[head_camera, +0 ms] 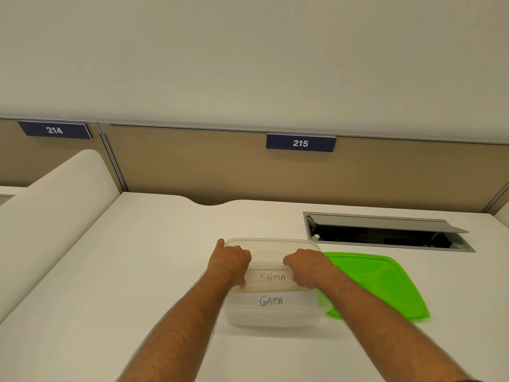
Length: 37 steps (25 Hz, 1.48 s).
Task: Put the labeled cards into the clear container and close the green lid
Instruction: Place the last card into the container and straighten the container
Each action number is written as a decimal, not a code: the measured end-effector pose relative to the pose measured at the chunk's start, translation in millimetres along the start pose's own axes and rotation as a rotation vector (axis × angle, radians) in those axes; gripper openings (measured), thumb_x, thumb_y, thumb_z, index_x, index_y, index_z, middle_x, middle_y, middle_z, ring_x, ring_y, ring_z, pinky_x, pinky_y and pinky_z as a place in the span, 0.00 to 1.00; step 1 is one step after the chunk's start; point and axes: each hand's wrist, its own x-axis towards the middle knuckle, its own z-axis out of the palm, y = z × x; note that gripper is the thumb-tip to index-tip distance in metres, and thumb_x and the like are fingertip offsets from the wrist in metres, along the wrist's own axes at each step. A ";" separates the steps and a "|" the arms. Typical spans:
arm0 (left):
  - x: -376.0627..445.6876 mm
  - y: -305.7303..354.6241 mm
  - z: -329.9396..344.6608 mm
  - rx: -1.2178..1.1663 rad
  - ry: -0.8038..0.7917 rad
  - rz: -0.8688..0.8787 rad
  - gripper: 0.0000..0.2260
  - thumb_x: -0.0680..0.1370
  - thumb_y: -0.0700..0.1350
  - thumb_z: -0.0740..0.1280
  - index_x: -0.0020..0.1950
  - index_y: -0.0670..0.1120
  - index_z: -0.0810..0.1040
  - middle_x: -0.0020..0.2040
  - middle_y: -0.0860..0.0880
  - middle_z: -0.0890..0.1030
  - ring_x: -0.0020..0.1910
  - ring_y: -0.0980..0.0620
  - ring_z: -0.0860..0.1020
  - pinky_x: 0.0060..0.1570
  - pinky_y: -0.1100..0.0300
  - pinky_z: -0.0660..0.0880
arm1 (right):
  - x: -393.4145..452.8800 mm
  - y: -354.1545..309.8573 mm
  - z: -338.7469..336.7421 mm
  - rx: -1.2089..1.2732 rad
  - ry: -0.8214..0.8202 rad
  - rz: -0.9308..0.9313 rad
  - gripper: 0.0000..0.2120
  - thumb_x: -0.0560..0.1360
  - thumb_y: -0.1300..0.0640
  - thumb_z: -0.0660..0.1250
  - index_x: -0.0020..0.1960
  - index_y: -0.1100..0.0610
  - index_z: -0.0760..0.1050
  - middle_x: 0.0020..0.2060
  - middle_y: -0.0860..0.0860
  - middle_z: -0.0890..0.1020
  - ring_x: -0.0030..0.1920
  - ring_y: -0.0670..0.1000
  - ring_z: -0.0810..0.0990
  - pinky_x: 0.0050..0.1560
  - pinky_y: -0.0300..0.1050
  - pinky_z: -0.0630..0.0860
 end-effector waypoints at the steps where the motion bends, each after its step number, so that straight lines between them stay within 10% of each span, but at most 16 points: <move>1: -0.9 0.4 -0.2 0.009 0.000 0.003 0.25 0.74 0.57 0.72 0.68 0.49 0.73 0.61 0.48 0.80 0.60 0.47 0.78 0.74 0.46 0.53 | -0.7 0.1 -0.1 0.002 0.002 -0.002 0.13 0.77 0.57 0.63 0.61 0.57 0.72 0.58 0.59 0.77 0.57 0.61 0.78 0.50 0.50 0.73; 10: -8.4 -6.5 1.7 -0.143 0.111 0.044 0.20 0.76 0.51 0.68 0.67 0.50 0.74 0.62 0.50 0.81 0.66 0.49 0.74 0.75 0.47 0.49 | -5.5 10.6 0.2 0.236 0.129 -0.006 0.22 0.77 0.54 0.64 0.71 0.51 0.67 0.66 0.53 0.75 0.67 0.56 0.72 0.63 0.49 0.71; 17: -37.6 -13.0 16.7 -0.944 0.647 -0.060 0.23 0.73 0.50 0.75 0.67 0.51 0.77 0.62 0.59 0.77 0.63 0.55 0.72 0.66 0.57 0.68 | -37.6 20.6 15.6 0.983 0.750 0.143 0.18 0.73 0.56 0.72 0.63 0.54 0.77 0.59 0.48 0.81 0.60 0.48 0.77 0.64 0.42 0.69; 25: -70.2 -0.3 36.2 -1.816 0.391 -0.268 0.25 0.81 0.61 0.60 0.75 0.53 0.68 0.71 0.58 0.72 0.72 0.57 0.69 0.72 0.53 0.66 | -52.6 4.8 49.1 2.072 0.380 0.306 0.27 0.76 0.33 0.56 0.62 0.50 0.78 0.61 0.52 0.81 0.60 0.52 0.79 0.65 0.57 0.72; 28: -72.6 7.3 37.5 -1.957 0.327 -0.242 0.20 0.81 0.63 0.54 0.68 0.57 0.74 0.60 0.64 0.81 0.64 0.64 0.76 0.59 0.65 0.73 | -59.3 -1.7 44.2 2.189 0.347 0.209 0.30 0.77 0.35 0.49 0.64 0.54 0.76 0.56 0.56 0.83 0.56 0.56 0.82 0.50 0.51 0.78; 37: -72.6 13.0 52.7 -2.077 0.311 -0.231 0.37 0.69 0.78 0.59 0.73 0.61 0.69 0.75 0.56 0.70 0.75 0.54 0.66 0.74 0.42 0.61 | -66.1 -9.9 41.4 2.216 0.471 0.134 0.30 0.78 0.38 0.46 0.66 0.54 0.73 0.58 0.53 0.83 0.59 0.53 0.81 0.51 0.48 0.79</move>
